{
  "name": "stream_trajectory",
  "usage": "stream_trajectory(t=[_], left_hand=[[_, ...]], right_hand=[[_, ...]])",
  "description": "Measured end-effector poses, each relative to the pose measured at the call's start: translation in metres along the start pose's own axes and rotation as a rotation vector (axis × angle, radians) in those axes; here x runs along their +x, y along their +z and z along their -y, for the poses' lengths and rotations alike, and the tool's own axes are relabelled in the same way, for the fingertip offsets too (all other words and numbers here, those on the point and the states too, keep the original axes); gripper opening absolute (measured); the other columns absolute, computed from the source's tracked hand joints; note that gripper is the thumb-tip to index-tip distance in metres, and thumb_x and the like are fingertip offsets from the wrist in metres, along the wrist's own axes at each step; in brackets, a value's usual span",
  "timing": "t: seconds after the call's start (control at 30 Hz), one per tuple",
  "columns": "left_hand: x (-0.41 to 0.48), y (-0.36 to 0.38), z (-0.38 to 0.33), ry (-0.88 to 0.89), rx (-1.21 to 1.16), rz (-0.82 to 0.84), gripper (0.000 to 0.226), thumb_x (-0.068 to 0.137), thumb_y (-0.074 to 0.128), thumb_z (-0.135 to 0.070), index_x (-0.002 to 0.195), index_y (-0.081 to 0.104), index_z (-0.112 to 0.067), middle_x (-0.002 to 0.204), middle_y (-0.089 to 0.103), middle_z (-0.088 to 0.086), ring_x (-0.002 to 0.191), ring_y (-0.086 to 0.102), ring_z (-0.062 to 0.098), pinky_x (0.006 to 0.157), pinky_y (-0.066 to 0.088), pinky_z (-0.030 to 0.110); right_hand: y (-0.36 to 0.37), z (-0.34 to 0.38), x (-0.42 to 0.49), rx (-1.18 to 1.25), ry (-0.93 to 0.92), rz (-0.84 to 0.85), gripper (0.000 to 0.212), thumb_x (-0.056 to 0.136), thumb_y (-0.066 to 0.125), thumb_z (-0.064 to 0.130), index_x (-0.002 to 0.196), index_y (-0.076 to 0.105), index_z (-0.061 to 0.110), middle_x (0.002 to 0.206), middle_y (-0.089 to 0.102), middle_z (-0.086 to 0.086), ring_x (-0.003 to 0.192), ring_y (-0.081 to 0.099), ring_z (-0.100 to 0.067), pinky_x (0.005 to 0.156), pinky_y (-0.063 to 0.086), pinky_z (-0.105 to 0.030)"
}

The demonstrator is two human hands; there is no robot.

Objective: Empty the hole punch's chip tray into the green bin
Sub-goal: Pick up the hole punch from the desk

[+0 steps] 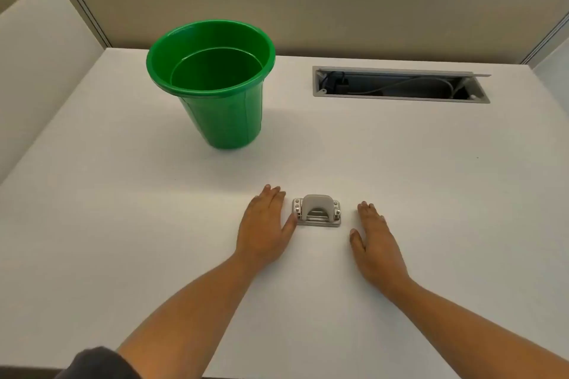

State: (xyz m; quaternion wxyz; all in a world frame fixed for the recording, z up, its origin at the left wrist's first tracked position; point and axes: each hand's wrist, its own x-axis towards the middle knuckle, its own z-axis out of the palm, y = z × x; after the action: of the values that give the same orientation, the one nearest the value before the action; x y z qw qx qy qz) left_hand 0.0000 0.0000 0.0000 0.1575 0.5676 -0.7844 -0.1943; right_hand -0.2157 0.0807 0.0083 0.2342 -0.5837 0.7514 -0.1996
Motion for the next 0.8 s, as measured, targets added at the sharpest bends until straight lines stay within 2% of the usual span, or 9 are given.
stream_trajectory(t=[0.1,0.17,0.27,0.33,0.4,0.6,0.67,0.73,0.8], left_hand=[[0.02,-0.006,-0.015,0.065,-0.152,0.078,0.055,0.09,0.058,-0.047,0.133,0.054,-0.013,0.144,0.053,0.004,0.139,0.041,0.022,0.111,0.033,0.033],[0.034,-0.011,-0.025,0.099,-0.116,0.143,0.048,0.083,0.064,-0.047,0.12,0.062,-0.016,0.128,0.062,0.001,0.119,0.056,0.02,0.095,0.042,0.03],[0.045,-0.015,-0.032,0.057,-0.073,0.2,0.035,0.076,0.071,-0.044,0.097,0.068,-0.017,0.104,0.064,0.0,0.093,0.061,0.021,0.077,0.049,0.033],[0.051,-0.019,-0.035,-0.014,-0.063,0.279,0.027,0.074,0.073,-0.046,0.077,0.064,-0.021,0.084,0.062,-0.002,0.077,0.061,0.02,0.062,0.048,0.031],[0.051,-0.02,-0.036,-0.04,-0.077,0.365,0.033,0.075,0.073,-0.05,0.064,0.056,-0.024,0.068,0.058,-0.005,0.064,0.056,0.016,0.051,0.039,0.028],[0.015,-0.026,-0.043,-0.21,-0.281,0.324,0.033,0.074,0.074,-0.052,0.067,0.06,-0.023,0.064,0.058,-0.008,0.063,0.056,0.016,0.051,0.037,0.027],[-0.005,-0.028,-0.049,-0.284,-0.415,0.292,0.034,0.072,0.076,-0.052,0.064,0.058,-0.024,0.06,0.057,-0.008,0.059,0.054,0.013,0.053,0.038,0.026],[-0.027,-0.031,-0.06,-0.357,-0.591,0.225,0.034,0.073,0.077,-0.049,0.062,0.057,-0.023,0.058,0.057,-0.007,0.057,0.053,0.015,0.058,0.043,0.03],[-0.047,-0.034,-0.075,-0.425,-0.711,0.131,0.036,0.072,0.076,-0.048,0.06,0.057,-0.021,0.055,0.056,-0.008,0.055,0.052,0.016,0.06,0.044,0.034]], right_hand=[[0.001,0.009,-0.006,0.183,0.044,-0.038,0.056,0.096,0.055,0.012,0.149,0.036,0.008,0.156,0.039,-0.006,0.145,0.031,-0.019,0.118,0.02,-0.029],[0.004,0.018,-0.012,0.217,0.031,-0.037,0.054,0.093,0.058,0.011,0.145,0.043,0.009,0.15,0.048,-0.004,0.138,0.042,-0.019,0.114,0.027,-0.029],[0.004,0.025,-0.017,0.275,0.048,-0.088,0.047,0.09,0.061,0.011,0.136,0.053,0.014,0.134,0.058,0.004,0.12,0.05,-0.007,0.103,0.032,-0.021],[0.003,0.026,-0.02,0.328,0.081,-0.102,0.043,0.09,0.061,0.011,0.132,0.057,0.019,0.126,0.059,0.009,0.113,0.049,-0.002,0.099,0.032,-0.018],[0.001,0.027,-0.02,0.396,0.125,-0.117,0.039,0.09,0.061,0.01,0.128,0.059,0.021,0.122,0.061,0.01,0.112,0.052,-0.004,0.097,0.036,-0.02],[-0.005,0.033,-0.022,0.665,0.329,-0.166,0.022,0.093,0.061,0.015,0.11,0.065,0.027,0.105,0.07,0.008,0.098,0.064,-0.006,0.076,0.046,-0.018],[-0.006,0.037,-0.024,0.794,0.403,-0.148,0.016,0.096,0.058,0.018,0.108,0.066,0.025,0.11,0.071,0.002,0.1,0.065,-0.011,0.083,0.05,-0.026],[-0.007,0.045,-0.028,1.015,0.453,-0.043,0.022,0.101,0.05,0.024,0.11,0.069,0.018,0.112,0.073,-0.009,0.104,0.068,-0.023,0.091,0.053,-0.037],[-0.01,0.054,-0.034,1.266,0.515,0.104,0.038,0.105,0.04,0.033,0.113,0.071,0.013,0.111,0.076,-0.016,0.103,0.071,-0.032,0.087,0.057,-0.044]])
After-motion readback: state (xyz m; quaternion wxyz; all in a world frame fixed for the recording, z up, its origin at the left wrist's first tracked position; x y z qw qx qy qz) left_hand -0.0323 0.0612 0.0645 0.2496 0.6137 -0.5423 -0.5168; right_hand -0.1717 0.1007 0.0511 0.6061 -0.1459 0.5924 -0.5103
